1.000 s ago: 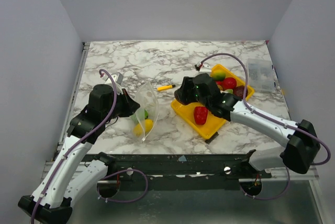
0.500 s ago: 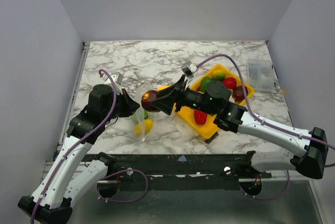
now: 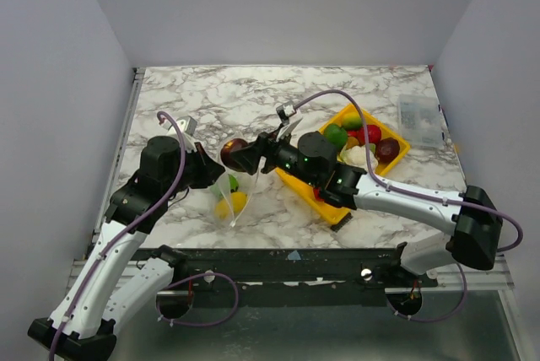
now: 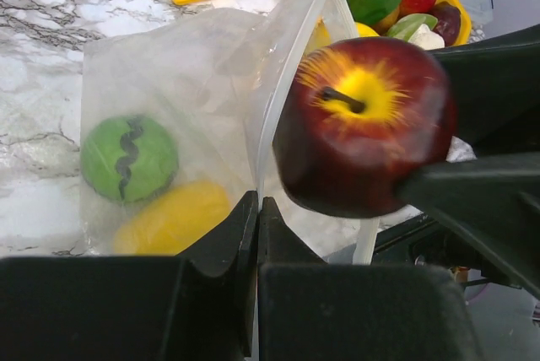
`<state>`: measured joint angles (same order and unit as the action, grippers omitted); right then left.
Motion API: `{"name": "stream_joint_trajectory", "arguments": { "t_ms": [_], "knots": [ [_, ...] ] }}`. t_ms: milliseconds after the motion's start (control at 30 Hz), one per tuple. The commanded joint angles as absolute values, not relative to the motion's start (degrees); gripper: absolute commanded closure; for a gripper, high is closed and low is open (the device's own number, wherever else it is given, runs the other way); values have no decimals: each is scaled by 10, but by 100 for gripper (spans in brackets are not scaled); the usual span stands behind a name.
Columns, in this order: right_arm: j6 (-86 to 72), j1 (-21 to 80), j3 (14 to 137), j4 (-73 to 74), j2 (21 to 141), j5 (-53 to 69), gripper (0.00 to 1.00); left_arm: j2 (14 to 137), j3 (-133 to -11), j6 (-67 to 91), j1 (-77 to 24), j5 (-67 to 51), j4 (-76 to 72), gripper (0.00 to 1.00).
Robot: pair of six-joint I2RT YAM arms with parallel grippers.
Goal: Place the food in the zip-top bag and seal the zipper
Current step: Place the fake fruit in the zipper food storage bag.
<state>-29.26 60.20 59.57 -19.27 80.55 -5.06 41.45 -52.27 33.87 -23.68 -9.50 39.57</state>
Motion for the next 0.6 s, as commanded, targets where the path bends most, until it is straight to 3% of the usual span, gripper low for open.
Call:
{"name": "stream_joint_trajectory", "arguments": {
  "t_ms": [0,167,367,567],
  "knots": [
    [-308,609,621,-170,829,-145,97,413,-550,330,-235,-86,402,100],
    [-311,615,672,-111,867,-208,76,420,-555,328,-235,-82,402,100],
    [-313,616,730,-51,916,-226,37,427,-559,333,-235,-75,403,100],
    [-320,615,769,40,915,-232,16,420,-558,332,-234,-49,407,100]
  ]
}}
